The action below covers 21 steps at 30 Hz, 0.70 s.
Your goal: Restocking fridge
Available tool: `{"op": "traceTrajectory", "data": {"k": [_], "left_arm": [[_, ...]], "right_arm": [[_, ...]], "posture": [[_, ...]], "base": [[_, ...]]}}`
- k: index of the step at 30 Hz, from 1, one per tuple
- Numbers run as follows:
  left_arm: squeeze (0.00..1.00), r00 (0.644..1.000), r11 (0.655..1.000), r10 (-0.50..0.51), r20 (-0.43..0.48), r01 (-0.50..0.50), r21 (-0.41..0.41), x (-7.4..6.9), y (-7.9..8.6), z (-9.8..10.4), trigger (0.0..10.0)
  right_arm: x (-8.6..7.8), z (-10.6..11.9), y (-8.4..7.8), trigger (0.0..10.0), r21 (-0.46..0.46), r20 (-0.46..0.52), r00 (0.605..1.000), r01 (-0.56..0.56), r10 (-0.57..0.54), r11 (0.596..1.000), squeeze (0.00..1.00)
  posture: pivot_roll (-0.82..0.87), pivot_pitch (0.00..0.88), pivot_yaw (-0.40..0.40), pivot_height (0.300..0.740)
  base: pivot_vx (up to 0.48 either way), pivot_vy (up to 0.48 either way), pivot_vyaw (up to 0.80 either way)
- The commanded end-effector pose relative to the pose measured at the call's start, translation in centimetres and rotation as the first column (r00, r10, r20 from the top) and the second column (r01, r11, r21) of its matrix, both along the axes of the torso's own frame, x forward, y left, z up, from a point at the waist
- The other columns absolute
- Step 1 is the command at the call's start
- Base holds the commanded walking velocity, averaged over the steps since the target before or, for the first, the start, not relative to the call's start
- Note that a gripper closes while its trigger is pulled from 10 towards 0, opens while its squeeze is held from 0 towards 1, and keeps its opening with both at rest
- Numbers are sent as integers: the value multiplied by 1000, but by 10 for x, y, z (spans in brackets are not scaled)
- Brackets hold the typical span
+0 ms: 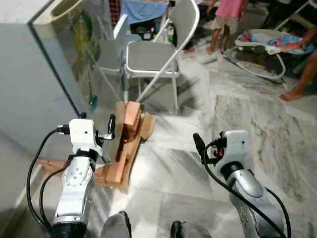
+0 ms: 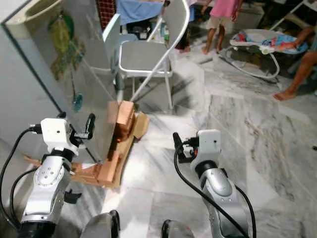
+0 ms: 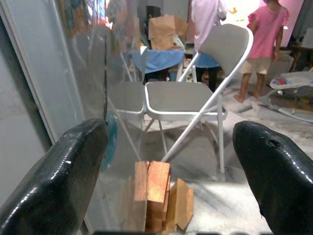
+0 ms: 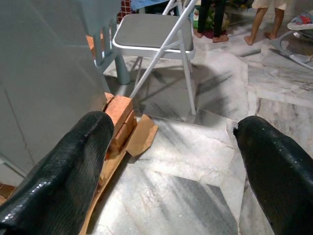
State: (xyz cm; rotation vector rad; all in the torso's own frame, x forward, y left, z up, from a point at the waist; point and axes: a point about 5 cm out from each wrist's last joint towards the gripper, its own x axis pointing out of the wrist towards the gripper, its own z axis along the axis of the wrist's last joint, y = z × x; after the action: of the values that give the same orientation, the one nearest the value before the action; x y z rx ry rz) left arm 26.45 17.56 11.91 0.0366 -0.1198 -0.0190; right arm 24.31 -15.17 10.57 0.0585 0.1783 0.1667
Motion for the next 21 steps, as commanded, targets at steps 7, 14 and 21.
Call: {"op": "traceTrajectory", "data": {"k": [7,14,21], "left_arm": [[0,996,998,62,-60,-63,-17,-43,13,-1,10000],[0,992,996,82,-98,-83,-6,-59,16,-5,10000],[0,991,995,96,-97,-96,4,-54,19,1,10000]], "right_arm": [[-8,-7,-18,10000,-42,-38,997,64,-66,997,0],[-12,-8,-24,10000,-53,-44,996,74,-77,996,0],[-8,-10,-22,10000,-85,-42,998,51,-55,995,0]], "posture": [[67,127,-47,740],[71,117,-52,740],[72,114,-57,740]], "base": [[367,0,0],[377,0,0],[396,0,0]]}}
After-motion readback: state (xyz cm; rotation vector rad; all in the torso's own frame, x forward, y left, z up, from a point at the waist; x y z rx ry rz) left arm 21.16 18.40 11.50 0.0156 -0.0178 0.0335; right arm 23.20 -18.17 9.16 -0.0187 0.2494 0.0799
